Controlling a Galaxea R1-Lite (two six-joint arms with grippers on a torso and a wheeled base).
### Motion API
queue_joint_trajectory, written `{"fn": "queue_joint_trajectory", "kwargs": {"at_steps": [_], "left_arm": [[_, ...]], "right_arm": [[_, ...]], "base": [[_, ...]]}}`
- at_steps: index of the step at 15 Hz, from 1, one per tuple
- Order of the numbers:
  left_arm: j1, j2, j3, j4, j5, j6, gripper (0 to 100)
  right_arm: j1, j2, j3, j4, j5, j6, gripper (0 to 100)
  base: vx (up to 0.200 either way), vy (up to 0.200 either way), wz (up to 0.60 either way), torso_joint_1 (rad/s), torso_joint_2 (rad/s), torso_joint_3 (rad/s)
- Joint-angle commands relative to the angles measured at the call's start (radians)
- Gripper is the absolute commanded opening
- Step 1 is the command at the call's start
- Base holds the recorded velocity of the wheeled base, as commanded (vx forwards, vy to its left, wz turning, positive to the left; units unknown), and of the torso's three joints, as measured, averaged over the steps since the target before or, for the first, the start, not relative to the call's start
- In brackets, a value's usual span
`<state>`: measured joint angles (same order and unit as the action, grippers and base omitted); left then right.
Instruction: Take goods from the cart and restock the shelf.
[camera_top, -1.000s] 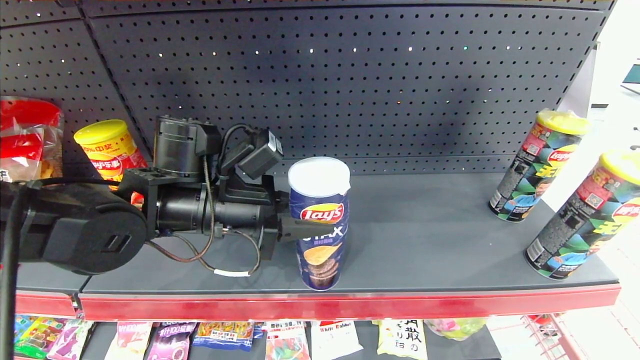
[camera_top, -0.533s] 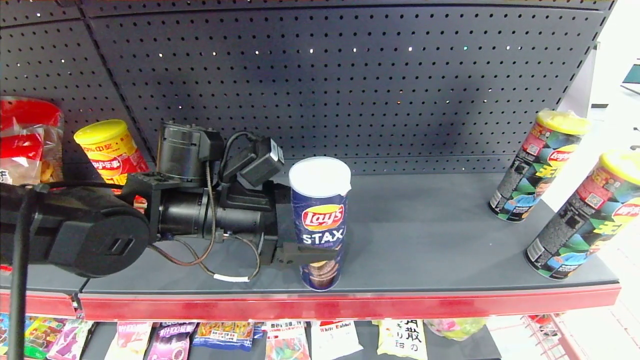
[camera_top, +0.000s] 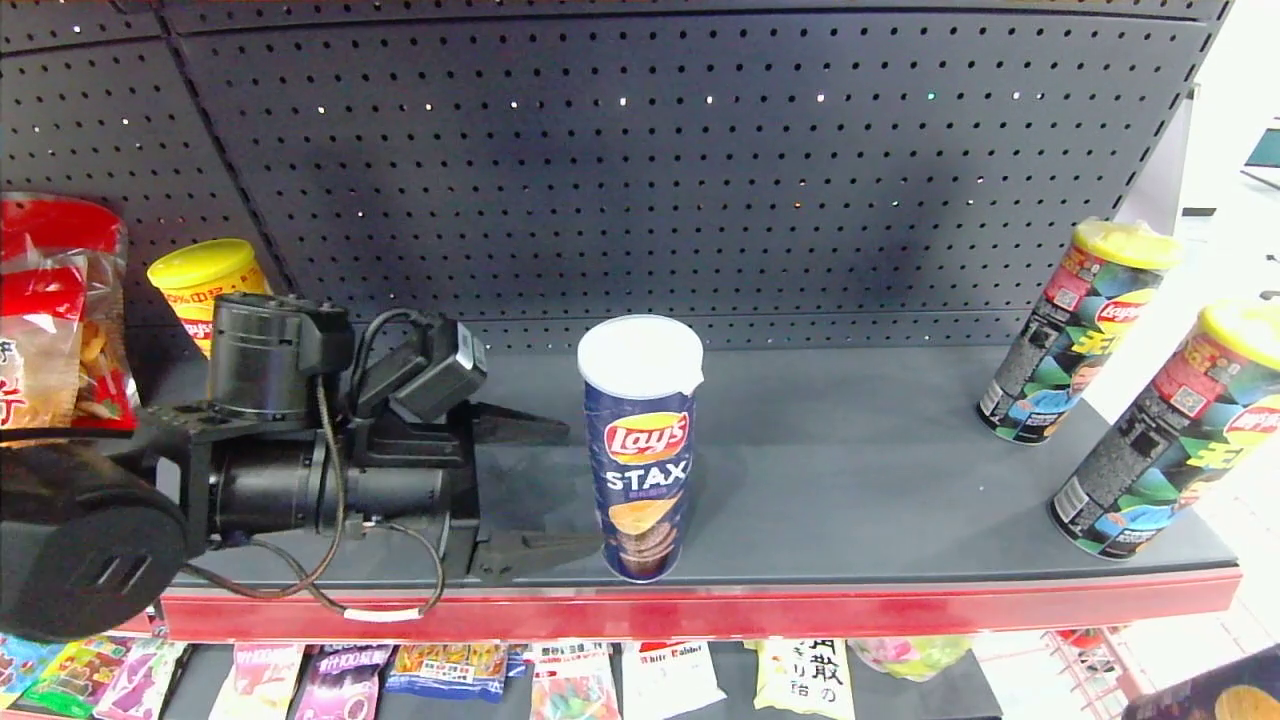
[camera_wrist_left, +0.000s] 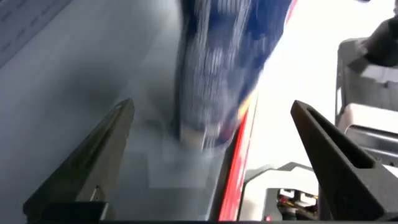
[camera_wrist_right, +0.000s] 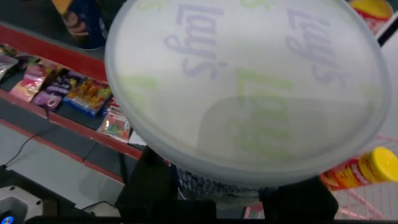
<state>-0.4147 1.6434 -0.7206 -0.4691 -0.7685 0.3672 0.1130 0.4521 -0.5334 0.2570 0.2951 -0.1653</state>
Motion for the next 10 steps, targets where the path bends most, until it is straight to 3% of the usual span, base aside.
{"fn": "queue_joint_trajectory", "kwargs": {"at_steps": [1,3,6,10], "left_arm": [[0.045,-0.111,0.087,-0.003,0.012,-0.007,100],[0.089,-0.200,0.162,-0.002,0.044,-0.008,100],[0.106,-0.310,0.247,0.006,0.155,-0.011,100],[0.106,-0.441,0.354,0.006,0.172,-0.074,100]], "right_arm": [[0.068,0.332,-0.197,-0.002,0.099,-0.028,0],[0.151,0.523,-0.293,-0.071,0.098,-0.029,0],[0.189,0.726,-0.344,-0.274,0.098,-0.028,0],[0.240,0.921,-0.516,-0.294,0.090,-0.029,0]], "base": [[0.000,0.000,0.00,0.000,0.00,0.000],[0.000,0.000,0.00,0.000,0.00,0.000],[0.000,0.000,0.00,0.000,0.00,0.000],[0.000,0.000,0.00,0.000,0.00,0.000]]}}
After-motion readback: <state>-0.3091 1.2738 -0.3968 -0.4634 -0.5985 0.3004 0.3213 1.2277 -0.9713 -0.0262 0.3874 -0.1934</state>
